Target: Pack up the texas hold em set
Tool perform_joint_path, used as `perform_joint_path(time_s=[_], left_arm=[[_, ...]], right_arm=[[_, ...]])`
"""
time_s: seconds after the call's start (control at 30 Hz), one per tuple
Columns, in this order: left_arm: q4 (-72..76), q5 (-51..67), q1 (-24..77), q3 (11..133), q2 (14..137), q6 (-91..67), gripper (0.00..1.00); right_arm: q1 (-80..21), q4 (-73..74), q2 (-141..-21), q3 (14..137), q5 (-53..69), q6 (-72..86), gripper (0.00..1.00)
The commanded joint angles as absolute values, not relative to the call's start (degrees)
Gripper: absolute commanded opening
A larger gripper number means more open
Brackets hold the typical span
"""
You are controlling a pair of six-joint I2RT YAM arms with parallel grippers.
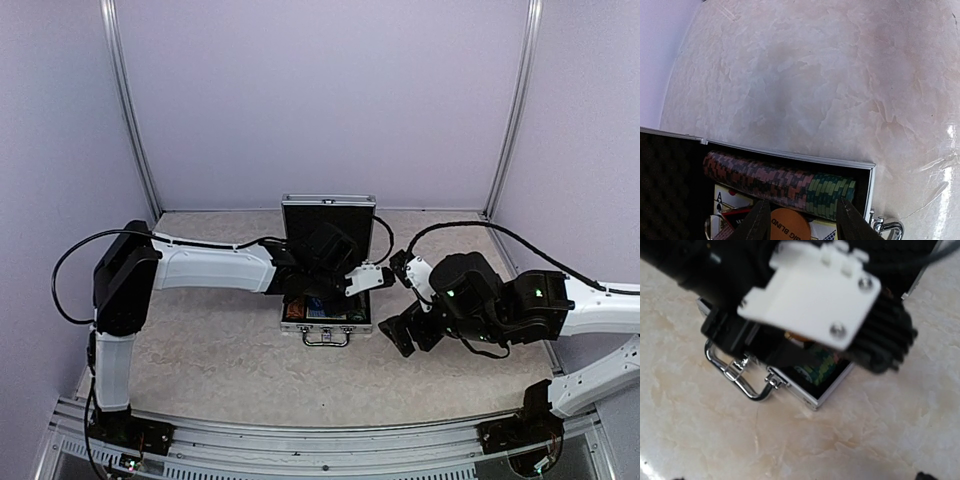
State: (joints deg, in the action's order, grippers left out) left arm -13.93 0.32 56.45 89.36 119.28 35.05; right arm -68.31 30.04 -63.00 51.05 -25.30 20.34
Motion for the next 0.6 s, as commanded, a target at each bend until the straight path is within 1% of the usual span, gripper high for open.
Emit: perform_joint_path(time_s=[0.0, 0.3, 0.57], left_arm=[[-16.5, 1.5, 57.0, 91.1, 122.1, 34.4, 0.44], [-17.1, 0.7, 56.9, 92.3, 126.1, 33.5, 0.44], [-14.2, 6.0, 56.2, 90.8, 120.7, 29.4, 0.45]], right_arm=[[-67.7, 28.9, -63.6, 51.9, -24.9, 19.7, 1.00], [-67.7, 29.6, -63.0, 52.3, -24.9, 19.8, 1.00], [-67.7, 29.4, -63.7, 52.8, -26.0, 19.9, 1.00]])
